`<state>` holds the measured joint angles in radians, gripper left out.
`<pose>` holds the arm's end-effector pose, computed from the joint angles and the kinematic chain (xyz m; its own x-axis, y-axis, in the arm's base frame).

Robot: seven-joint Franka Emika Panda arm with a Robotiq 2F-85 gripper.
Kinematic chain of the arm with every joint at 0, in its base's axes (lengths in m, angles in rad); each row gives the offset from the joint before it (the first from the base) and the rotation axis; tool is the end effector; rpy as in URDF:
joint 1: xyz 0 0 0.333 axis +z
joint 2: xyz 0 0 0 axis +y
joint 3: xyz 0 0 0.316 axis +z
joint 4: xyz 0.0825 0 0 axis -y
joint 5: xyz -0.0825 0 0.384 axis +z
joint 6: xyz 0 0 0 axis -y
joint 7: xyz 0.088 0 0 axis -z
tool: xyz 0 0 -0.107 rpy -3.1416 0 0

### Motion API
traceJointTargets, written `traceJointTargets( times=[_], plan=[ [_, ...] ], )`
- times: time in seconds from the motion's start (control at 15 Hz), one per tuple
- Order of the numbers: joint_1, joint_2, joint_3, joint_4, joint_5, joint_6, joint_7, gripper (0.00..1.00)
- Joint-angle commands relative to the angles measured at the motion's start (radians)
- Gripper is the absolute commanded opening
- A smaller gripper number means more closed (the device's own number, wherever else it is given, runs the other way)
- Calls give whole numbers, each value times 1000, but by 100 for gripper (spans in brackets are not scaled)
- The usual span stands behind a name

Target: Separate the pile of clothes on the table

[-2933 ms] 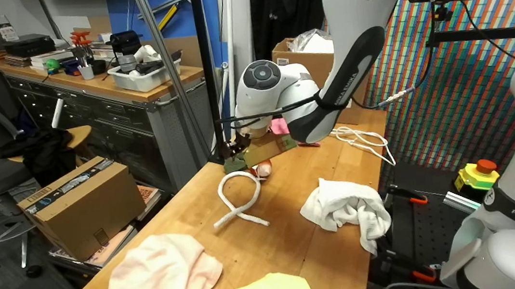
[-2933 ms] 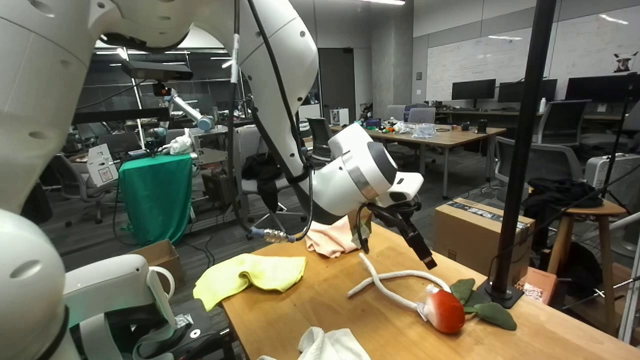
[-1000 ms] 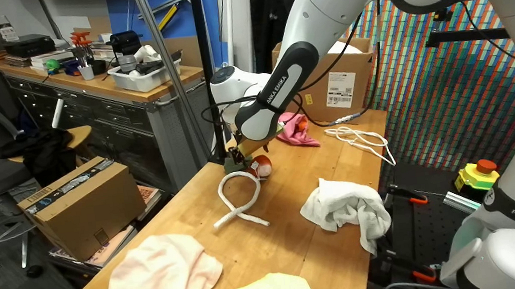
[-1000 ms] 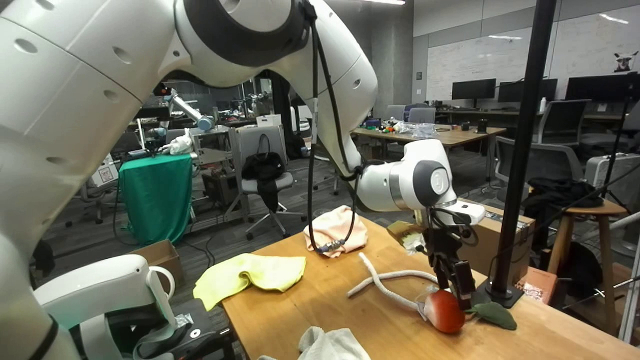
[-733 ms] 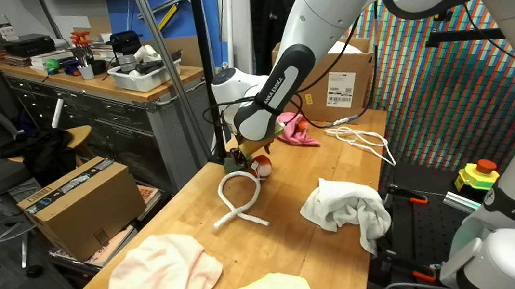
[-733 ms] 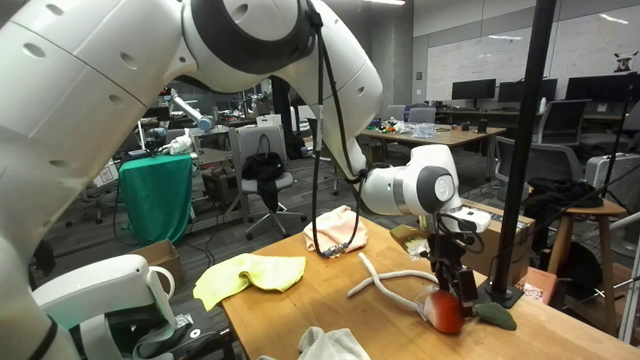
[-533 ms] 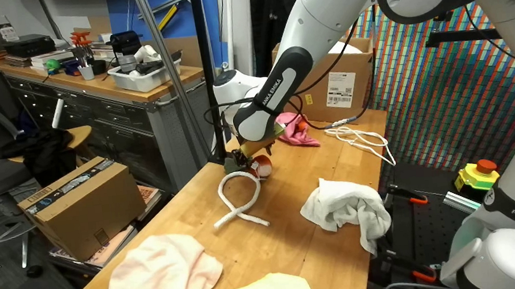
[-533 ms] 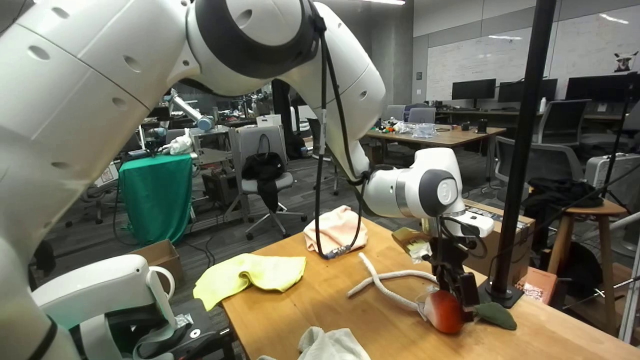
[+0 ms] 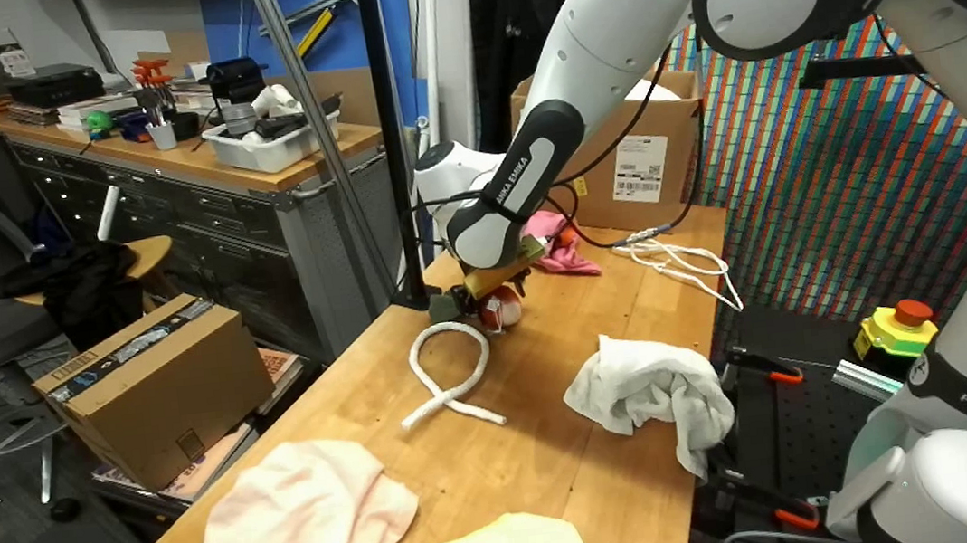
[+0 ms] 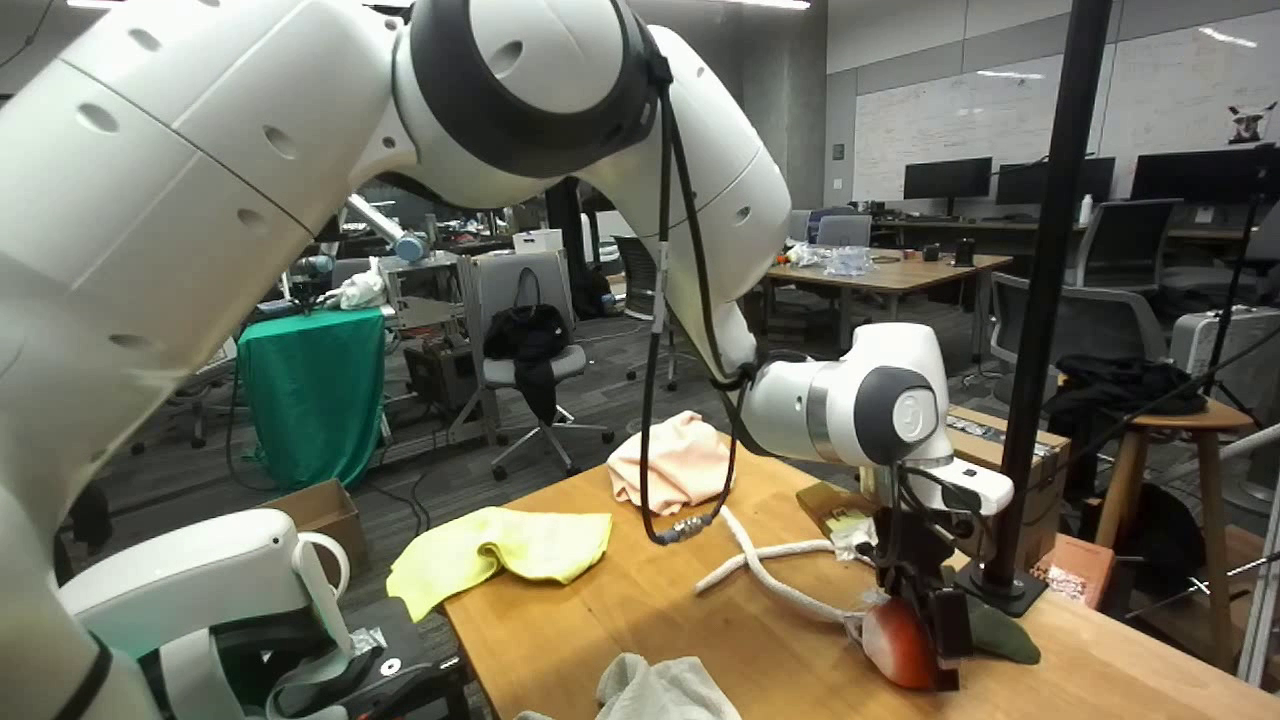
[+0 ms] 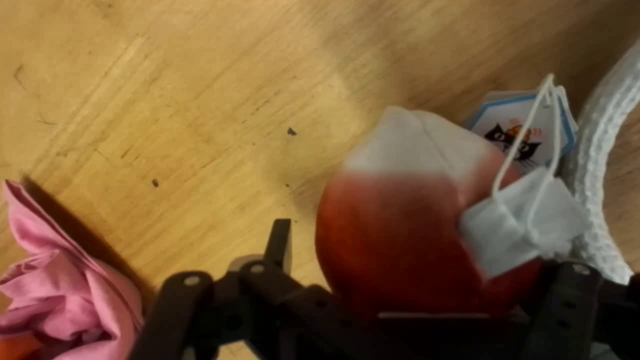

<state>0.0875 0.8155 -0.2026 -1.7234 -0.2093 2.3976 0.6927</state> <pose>0.6441 -0.0683 0.1111 0.8337 -0.5506 0.0433 -0.5360 -0.7876 0.3039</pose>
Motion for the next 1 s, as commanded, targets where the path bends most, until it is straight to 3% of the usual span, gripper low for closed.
traceJointTargets(
  times=[0.0,0.93],
  plan=[
    [-8,15,-21,22,25,-27,-23,100],
    [-20,-14,-87,-10,12,-25,-2,100]
  ],
)
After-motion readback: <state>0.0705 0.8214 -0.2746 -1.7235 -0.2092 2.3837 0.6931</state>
